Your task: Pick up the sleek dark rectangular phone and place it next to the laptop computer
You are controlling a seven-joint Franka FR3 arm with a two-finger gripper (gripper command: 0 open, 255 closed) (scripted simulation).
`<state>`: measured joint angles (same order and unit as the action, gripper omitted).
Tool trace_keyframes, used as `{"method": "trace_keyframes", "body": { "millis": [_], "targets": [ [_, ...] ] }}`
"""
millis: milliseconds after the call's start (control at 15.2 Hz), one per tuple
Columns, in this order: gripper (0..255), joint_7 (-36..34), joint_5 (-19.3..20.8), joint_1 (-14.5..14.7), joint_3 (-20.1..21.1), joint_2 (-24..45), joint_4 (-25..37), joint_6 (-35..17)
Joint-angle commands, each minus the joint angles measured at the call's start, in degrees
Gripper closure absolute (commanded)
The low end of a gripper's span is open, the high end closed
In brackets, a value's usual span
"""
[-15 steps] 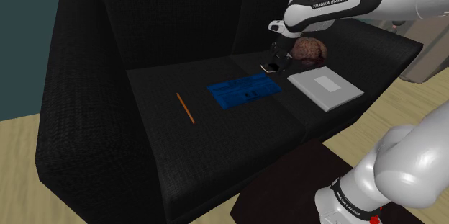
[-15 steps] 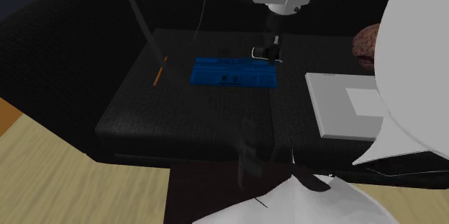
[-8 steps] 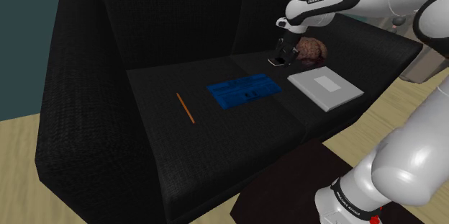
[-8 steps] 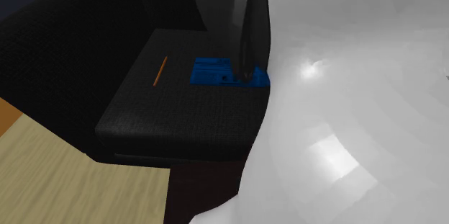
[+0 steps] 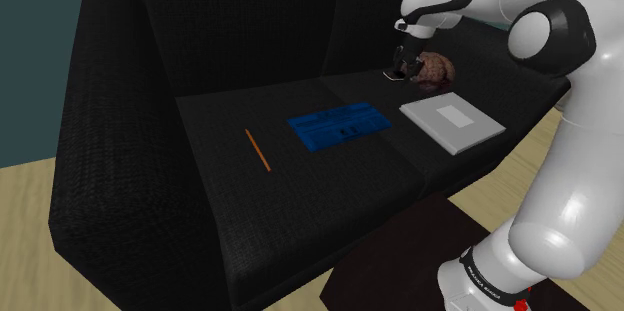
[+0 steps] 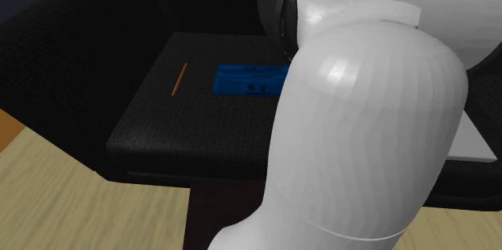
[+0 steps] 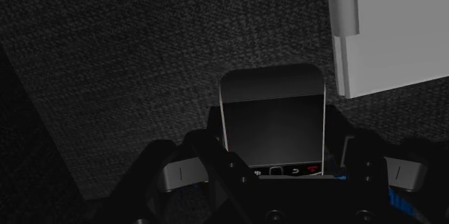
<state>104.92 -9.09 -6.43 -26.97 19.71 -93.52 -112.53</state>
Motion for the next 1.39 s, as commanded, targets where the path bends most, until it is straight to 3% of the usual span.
{"method": "trace_keyframes", "body": {
  "millis": [0, 1056, 1320],
  "targets": [
    [255, 1.40, -0.98, -1.26, 0.00, 2.01, 2.03, 0.23],
    [255, 2.98, -3.48, -1.76, 1.26, 6.24, -4.54, -10.15],
    [255, 2.98, -3.48, -1.76, 1.26, 6.24, -4.54, -10.15]
  ]
}}
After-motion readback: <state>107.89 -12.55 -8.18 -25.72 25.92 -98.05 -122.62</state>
